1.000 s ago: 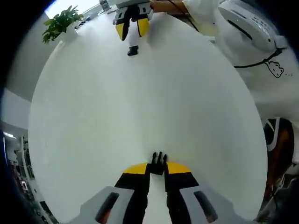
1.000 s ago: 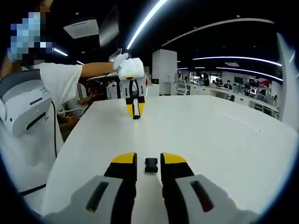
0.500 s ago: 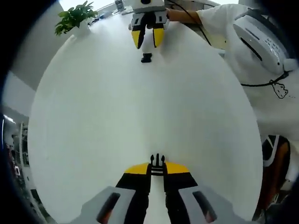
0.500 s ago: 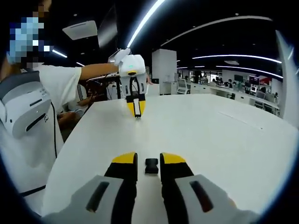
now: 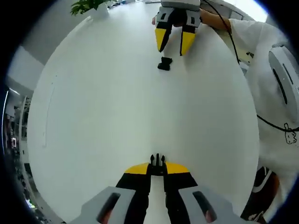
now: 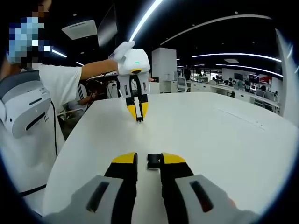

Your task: Snap the two parts of the plastic buckle together until the buckle closes and remains connected.

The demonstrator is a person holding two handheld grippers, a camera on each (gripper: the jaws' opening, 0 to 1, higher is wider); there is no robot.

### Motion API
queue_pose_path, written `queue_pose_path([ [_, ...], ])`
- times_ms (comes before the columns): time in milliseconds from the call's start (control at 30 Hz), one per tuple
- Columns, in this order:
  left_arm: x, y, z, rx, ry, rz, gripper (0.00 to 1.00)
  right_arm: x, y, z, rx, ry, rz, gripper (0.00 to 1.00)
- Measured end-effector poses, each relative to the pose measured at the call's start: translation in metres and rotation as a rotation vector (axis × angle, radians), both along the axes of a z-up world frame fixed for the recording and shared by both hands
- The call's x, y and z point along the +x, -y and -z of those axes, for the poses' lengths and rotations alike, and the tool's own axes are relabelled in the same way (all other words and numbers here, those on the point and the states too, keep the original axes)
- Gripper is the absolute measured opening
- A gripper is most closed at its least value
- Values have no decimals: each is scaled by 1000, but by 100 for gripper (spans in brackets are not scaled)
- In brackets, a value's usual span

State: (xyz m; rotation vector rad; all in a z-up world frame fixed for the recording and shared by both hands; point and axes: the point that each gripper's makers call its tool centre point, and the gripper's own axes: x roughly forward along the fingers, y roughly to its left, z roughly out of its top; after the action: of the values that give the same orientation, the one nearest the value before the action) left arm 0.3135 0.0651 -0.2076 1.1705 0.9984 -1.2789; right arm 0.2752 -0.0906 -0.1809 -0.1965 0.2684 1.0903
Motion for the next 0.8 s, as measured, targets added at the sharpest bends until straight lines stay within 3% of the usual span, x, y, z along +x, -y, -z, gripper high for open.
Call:
queue_pose_path([
  [433,-14,15,-1,26,-35,-81,9,1,2,9,-31,-16,-15,19],
  [800,-15,20,4,-3,-44,-82,11,6,2,16,-60,-27,-23,19],
])
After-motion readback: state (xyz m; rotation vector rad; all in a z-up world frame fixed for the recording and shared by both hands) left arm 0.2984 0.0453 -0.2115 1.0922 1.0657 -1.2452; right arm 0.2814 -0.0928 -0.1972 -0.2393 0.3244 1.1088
